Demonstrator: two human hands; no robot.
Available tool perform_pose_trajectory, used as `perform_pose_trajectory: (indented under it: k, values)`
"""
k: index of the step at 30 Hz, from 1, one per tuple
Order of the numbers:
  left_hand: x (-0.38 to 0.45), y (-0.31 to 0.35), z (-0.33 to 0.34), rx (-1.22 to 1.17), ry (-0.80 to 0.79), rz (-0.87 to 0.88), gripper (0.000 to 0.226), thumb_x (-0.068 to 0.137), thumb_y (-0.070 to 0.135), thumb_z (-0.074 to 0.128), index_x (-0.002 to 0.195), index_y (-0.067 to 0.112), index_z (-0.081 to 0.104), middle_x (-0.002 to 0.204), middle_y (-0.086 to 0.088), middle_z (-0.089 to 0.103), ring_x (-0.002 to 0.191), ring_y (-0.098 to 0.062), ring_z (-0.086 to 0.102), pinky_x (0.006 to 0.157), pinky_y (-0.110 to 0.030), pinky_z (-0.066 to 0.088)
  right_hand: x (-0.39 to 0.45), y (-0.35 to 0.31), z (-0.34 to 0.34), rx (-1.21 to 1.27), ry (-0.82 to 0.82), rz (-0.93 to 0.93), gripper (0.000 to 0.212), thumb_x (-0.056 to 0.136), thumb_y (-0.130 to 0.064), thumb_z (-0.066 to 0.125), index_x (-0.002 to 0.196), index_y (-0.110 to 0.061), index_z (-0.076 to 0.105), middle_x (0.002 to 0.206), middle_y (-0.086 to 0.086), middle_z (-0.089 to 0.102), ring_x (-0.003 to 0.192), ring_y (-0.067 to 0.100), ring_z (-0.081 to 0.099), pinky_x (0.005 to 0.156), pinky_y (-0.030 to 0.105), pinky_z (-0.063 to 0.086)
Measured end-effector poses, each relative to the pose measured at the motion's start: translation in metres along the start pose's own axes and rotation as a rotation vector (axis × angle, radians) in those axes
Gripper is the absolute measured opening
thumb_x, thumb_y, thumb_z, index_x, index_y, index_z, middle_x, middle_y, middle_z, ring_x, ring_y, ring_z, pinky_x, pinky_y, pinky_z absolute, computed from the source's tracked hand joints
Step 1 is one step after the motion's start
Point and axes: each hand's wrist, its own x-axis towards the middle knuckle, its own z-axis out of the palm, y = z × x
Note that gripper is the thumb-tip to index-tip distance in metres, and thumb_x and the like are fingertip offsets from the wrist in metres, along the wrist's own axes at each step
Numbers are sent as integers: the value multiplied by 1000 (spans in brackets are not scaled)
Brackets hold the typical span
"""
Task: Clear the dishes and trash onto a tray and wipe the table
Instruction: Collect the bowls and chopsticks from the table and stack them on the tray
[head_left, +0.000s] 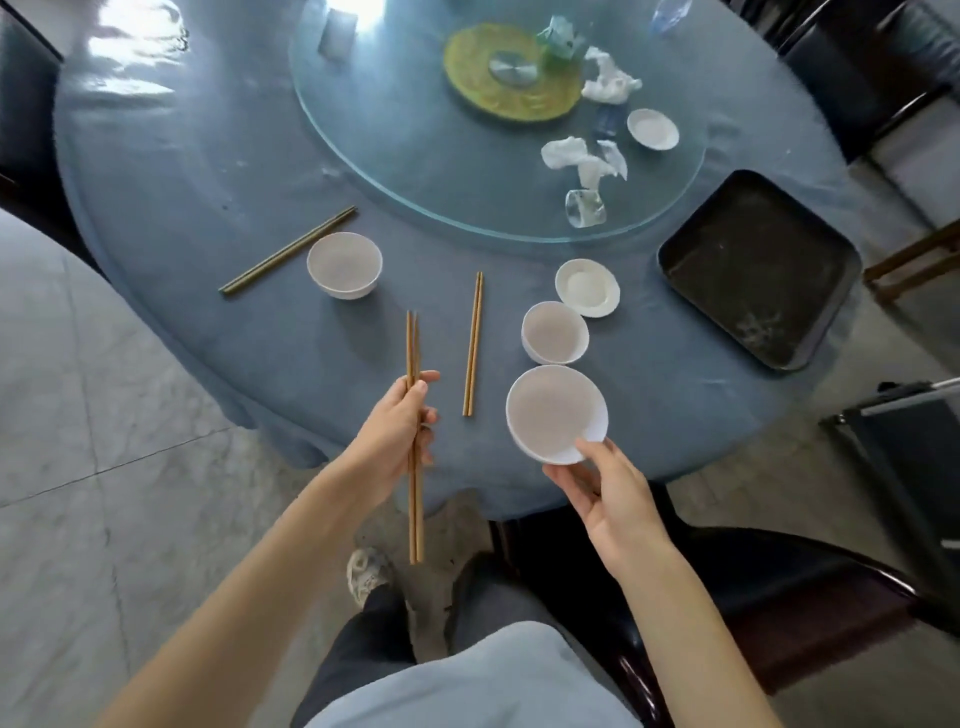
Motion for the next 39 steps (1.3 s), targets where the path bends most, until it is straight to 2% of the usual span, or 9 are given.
perform_pose_trajectory:
  k: [6, 10, 14, 19, 23, 25, 27, 33, 39]
  values:
    - [51, 17, 9, 69, 32, -35, 22, 104, 2, 37, 110, 14, 53, 82, -4, 55, 63, -13, 48, 50, -25, 44, 24, -20, 19, -14, 46, -57, 23, 99, -12, 64, 119, -16, 73, 102, 3, 79, 98, 21, 76, 73, 26, 62]
    - [88, 26, 22, 239, 21, 9, 20, 107, 5, 44, 119, 9, 59, 89, -7, 52, 71, -16, 55, 70, -32, 59, 57, -37, 26, -20, 123, -112, 26, 96, -12, 66, 121, -16, 70, 102, 1, 77, 81, 8, 76, 68, 21, 61]
    - [132, 38, 45, 413, 112, 22, 26, 102, 3, 47, 121, 14, 62, 79, -2, 50, 71, -18, 53, 76, -33, 59, 103, -58, 32, 4, 180, -126, 32, 95, -8, 67, 126, -10, 61, 115, 11, 72, 78, 14, 76, 72, 22, 61]
    - [177, 45, 77, 749, 287, 52, 28, 91, 3, 43, 68, 12, 57, 67, -8, 47, 68, -25, 42, 62, -31, 39, 158, -82, 36, -166, 113, -91, 25, 93, -5, 62, 114, -15, 70, 110, 0, 75, 87, 17, 79, 72, 19, 61]
    - [202, 39, 93, 847, 389, 39, 28, 98, 8, 42, 96, 7, 69, 100, -19, 54, 82, -33, 54, 87, -39, 54, 181, -87, 36, -313, 57, -41, 26, 92, -2, 61, 104, -17, 78, 106, -1, 78, 91, 13, 77, 74, 20, 61]
    - [208, 33, 99, 864, 438, 19, 35, 103, 12, 44, 130, 14, 66, 121, -20, 49, 101, -35, 60, 102, -39, 47, 189, -88, 35, -357, 52, -31, 32, 92, -2, 61, 110, -21, 79, 103, -4, 79, 100, 17, 75, 75, 21, 61]
    - [212, 28, 103, 861, 490, 30, 42, 104, 14, 47, 146, 15, 55, 125, -16, 43, 107, -35, 59, 103, -37, 42, 198, -87, 34, -386, 52, -23, 38, 91, 0, 61, 115, -24, 78, 102, -6, 79, 106, 19, 73, 74, 22, 61]
    - [225, 26, 108, 956, 525, 56, 44, 103, 11, 49, 147, 11, 52, 125, -18, 46, 112, -35, 55, 102, -39, 42, 209, -85, 34, -410, 18, 32, 64, 91, 0, 65, 144, -35, 60, 126, -10, 71, 116, 13, 67, 75, 22, 61]
    - [223, 30, 115, 1040, 498, 8, 46, 92, 4, 52, 137, 9, 47, 124, -16, 49, 116, -37, 49, 88, -44, 47, 213, -82, 32, -401, 54, 106, 59, 93, -5, 67, 142, -35, 55, 124, 2, 68, 115, 22, 68, 69, 23, 62]
